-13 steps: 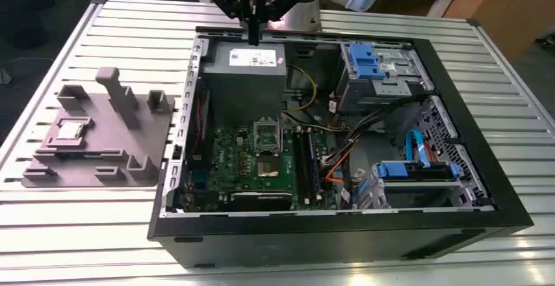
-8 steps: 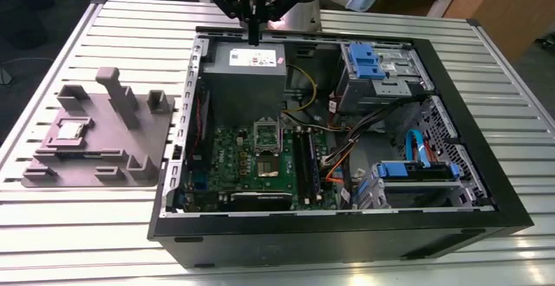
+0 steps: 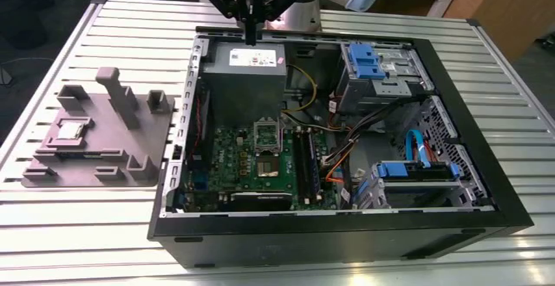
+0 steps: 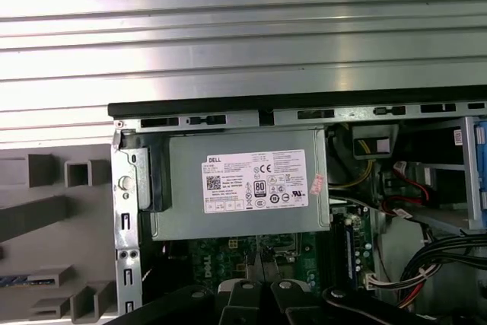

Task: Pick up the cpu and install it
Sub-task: 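Reach for the cpu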

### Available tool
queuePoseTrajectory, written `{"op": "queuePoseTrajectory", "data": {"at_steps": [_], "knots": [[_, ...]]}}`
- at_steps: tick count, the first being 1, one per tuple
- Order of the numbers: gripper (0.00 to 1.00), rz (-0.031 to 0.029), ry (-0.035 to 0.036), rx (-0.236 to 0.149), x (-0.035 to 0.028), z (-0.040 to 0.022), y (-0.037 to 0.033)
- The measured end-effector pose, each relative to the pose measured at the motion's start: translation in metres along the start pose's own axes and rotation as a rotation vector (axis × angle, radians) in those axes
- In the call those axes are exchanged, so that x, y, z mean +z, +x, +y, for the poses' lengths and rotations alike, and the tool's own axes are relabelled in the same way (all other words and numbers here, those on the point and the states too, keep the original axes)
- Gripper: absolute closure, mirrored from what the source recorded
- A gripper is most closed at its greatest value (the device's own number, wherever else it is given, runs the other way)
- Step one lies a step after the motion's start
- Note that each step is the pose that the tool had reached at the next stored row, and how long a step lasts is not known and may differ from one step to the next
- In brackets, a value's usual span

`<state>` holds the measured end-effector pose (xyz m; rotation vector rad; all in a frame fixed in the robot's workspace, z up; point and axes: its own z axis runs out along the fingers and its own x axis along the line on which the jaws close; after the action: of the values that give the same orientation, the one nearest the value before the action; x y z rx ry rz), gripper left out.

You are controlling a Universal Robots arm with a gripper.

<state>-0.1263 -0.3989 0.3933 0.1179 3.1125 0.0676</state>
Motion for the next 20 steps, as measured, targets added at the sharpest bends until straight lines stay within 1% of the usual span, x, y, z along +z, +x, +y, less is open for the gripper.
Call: {"op": "queuePoseTrajectory", "data": {"at_steps": [7, 9, 20], "knots": [[0.90, 0.0000, 0.0000, 0.000, 0.0000, -0.0001, 0.0006], [0.90, 0.0000, 0.0000, 0.000, 0.0000, -0.0005, 0.0058], [0.90, 0.0000, 0.0000, 0.000, 0.0000, -0.0006, 0.0080]]}}
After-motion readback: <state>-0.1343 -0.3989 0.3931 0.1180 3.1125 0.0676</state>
